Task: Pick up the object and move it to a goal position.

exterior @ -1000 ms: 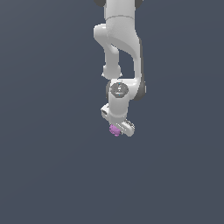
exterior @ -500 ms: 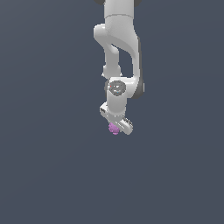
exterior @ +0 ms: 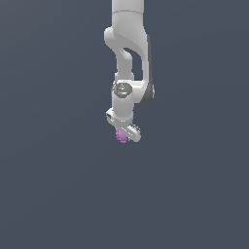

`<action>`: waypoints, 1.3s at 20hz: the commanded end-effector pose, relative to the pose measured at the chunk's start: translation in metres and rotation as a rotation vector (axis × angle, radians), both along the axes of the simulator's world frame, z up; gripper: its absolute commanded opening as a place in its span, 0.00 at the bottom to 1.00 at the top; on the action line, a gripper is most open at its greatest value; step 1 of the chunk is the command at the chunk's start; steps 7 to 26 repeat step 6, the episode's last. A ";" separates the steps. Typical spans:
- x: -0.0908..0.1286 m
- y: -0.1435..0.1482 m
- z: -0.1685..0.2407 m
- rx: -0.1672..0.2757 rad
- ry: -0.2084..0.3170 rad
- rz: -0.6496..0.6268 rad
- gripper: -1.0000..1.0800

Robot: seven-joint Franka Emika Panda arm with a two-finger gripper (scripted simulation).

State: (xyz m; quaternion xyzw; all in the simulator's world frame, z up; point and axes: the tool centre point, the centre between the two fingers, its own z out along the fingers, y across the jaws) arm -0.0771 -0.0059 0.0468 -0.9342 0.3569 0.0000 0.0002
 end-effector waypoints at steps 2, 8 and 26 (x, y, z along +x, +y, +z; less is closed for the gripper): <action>-0.009 -0.006 0.001 0.000 0.000 0.001 0.00; -0.012 -0.009 0.002 0.000 0.000 0.000 0.00; -0.012 -0.009 0.002 0.000 0.000 0.000 0.00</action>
